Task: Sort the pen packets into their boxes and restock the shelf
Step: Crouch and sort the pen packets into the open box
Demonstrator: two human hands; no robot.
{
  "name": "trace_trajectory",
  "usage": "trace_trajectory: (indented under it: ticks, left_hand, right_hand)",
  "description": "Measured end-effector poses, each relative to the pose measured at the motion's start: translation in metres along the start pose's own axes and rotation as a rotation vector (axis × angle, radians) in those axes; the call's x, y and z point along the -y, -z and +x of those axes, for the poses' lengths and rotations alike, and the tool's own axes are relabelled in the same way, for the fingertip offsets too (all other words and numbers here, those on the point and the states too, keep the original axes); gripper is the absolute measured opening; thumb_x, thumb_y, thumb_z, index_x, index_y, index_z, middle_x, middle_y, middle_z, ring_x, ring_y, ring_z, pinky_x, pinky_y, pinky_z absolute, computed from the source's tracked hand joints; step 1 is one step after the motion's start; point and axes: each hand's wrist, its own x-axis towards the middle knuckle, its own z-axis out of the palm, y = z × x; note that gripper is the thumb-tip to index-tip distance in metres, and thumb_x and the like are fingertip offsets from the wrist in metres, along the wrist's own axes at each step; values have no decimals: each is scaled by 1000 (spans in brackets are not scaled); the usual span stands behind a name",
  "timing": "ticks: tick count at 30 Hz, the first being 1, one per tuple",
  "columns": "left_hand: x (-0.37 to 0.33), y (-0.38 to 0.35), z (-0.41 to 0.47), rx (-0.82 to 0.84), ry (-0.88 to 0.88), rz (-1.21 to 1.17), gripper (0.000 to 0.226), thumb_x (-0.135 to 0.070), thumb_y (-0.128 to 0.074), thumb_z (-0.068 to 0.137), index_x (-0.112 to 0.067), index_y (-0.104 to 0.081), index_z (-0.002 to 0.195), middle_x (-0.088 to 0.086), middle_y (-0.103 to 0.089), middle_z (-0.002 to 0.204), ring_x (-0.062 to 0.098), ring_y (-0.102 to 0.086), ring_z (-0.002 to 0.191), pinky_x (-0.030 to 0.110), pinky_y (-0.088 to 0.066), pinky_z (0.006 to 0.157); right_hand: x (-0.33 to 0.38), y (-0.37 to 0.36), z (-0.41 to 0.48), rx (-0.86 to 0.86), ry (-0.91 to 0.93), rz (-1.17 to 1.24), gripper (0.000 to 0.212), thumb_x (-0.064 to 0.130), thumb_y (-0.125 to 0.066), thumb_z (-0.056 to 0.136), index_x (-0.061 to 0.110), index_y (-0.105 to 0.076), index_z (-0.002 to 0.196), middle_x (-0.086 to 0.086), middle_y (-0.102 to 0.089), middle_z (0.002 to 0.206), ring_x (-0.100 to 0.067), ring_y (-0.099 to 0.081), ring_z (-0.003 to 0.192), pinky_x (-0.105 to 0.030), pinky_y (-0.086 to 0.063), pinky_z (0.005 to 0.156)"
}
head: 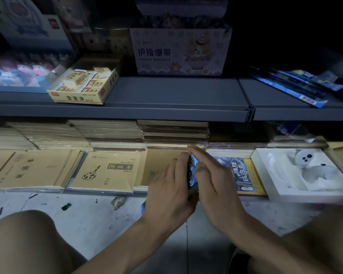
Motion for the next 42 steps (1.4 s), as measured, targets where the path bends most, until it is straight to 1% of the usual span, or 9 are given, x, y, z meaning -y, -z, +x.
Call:
trace_trajectory:
  ticks: [8, 10, 15, 19, 22, 27, 30, 37, 42]
  left_hand:
    - [-2, -9, 1, 128, 7, -15, 66, -26, -69, 82, -9, -49, 142, 3, -55, 133, 25, -63, 89, 35, -51, 56]
    - [-4, -13, 0, 165, -23, 32, 60, -26, -67, 81, -9, -51, 137, 5, -54, 134, 27, -63, 86, 33, -48, 54]
    - [-9, -10, 8, 108, 79, -79, 69, -37, -57, 82, -18, -29, 143, -2, -60, 121, 27, -66, 81, 33, -45, 54]
    - [-21, -4, 13, 8, 149, -221, 68, -50, -55, 83, -31, -20, 138, -6, -66, 108, 25, -68, 89, 40, -52, 65]
    - [-25, -5, 16, -10, 87, -180, 68, -55, -43, 82, -27, -24, 141, -5, -61, 116, 25, -65, 89, 32, -40, 58]
    - [-31, -8, 25, 26, 0, -107, 70, -50, -47, 88, -18, -24, 146, 5, -55, 131, 26, -67, 89, 28, -38, 52]
    - [-38, -9, 39, 31, -68, -106, 77, -42, -58, 88, -16, -22, 150, 6, -50, 138, 25, -65, 100, 26, -42, 61]
    - [-57, -30, 48, 131, -122, -133, 80, -37, -32, 91, 2, -14, 159, 16, -32, 150, 32, -48, 114, 37, -53, 81]
    - [-84, -23, 72, 114, -130, -369, 77, -49, -42, 95, -24, -10, 160, -9, -40, 131, 10, -55, 99, 30, -47, 71]
  right_hand:
    - [3, 10, 6, 200, 47, -414, 78, 54, -15, 92, 20, -41, 157, 3, -45, 162, -12, -44, 144, -7, -19, 110]
    - [2, 11, 5, 235, 52, -493, 71, 54, -20, 97, 23, -40, 157, 3, -47, 159, -16, -49, 139, -13, -27, 106]
    - [-8, 17, 7, 190, -82, -105, 54, 36, -52, 106, 38, -38, 158, 16, -52, 153, 1, -46, 139, -24, -37, 115]
    - [-13, 12, -2, -75, 22, 5, 42, 34, -65, 101, 30, -59, 142, 17, -61, 142, 3, -54, 133, -30, -46, 112]
    - [-16, 13, -4, -128, 88, -64, 43, 30, -64, 102, 24, -61, 145, 11, -58, 149, 7, -48, 138, -21, -43, 114]
    - [-16, 29, 4, -128, 105, -101, 43, 35, -60, 101, 26, -63, 143, 13, -64, 142, 4, -57, 130, -27, -54, 104]
    - [-12, 45, 12, -172, 49, 12, 39, 32, -64, 99, 31, -67, 138, 20, -70, 127, 7, -65, 115, -24, -57, 95]
    - [-18, 68, 21, -170, 117, -116, 35, 24, -59, 104, 31, -68, 137, 17, -70, 128, 5, -64, 118, -30, -55, 100]
    - [-15, 103, 35, -250, 104, -24, 31, 19, -62, 102, 28, -73, 130, 16, -74, 116, 1, -69, 108, -31, -57, 92]
